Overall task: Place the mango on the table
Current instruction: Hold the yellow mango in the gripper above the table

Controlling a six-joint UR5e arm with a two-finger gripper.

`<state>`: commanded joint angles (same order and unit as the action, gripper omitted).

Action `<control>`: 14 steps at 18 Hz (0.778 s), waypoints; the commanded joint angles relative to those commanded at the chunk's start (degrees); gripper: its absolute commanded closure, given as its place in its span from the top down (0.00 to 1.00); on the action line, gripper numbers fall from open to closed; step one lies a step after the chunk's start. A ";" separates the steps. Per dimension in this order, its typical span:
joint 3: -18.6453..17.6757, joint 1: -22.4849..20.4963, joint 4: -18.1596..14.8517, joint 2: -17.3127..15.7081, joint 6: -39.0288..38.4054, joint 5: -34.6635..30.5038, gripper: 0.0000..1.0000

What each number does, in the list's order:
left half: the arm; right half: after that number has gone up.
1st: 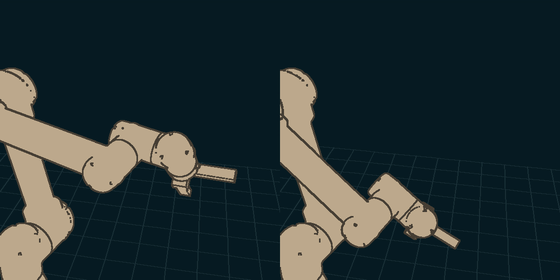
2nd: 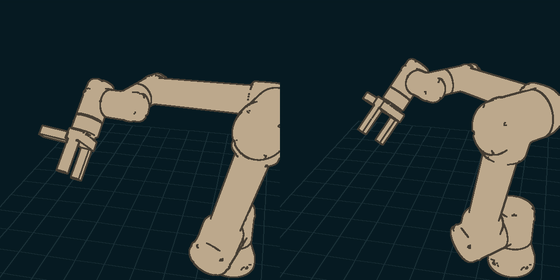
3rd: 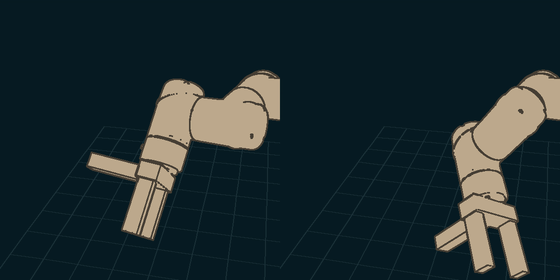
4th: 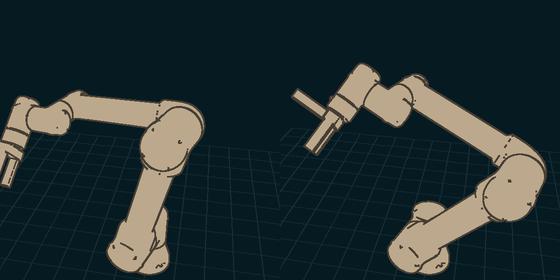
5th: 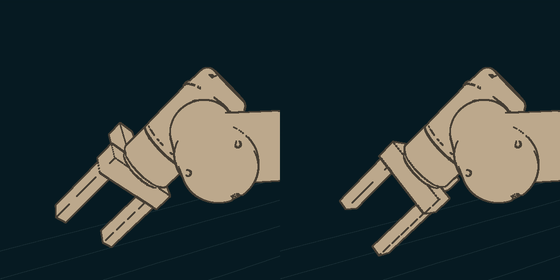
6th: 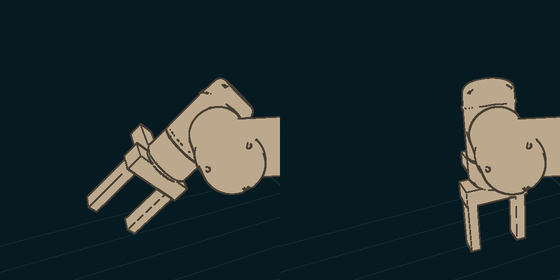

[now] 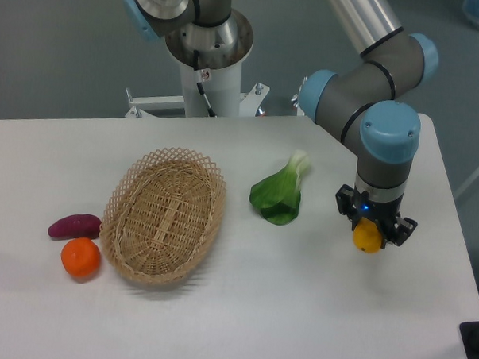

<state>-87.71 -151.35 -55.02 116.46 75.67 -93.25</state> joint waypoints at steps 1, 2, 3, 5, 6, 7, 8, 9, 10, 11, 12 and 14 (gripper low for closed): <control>0.00 0.00 0.00 0.00 -0.09 0.09 0.35; 0.00 0.00 0.00 0.00 -0.18 0.09 0.35; 0.00 0.00 0.09 0.00 -0.26 0.09 0.35; 0.09 0.00 0.09 0.09 -0.62 0.09 0.35; 0.26 0.00 0.09 0.09 -0.62 0.17 0.35; 0.35 0.00 0.09 0.17 -0.62 0.26 0.35; 0.35 0.00 0.09 0.26 -0.62 0.35 0.35; 0.35 0.00 0.09 0.18 -0.62 0.26 0.35; 0.18 0.09 0.09 0.26 -0.70 -0.08 0.35; -0.17 0.09 0.09 0.35 -0.70 0.00 0.35; -0.52 0.00 0.09 0.09 -0.70 0.09 0.35; -1.75 -0.35 0.35 -0.26 -0.62 0.70 0.34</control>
<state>-89.47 -151.70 -54.67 116.19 75.06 -92.55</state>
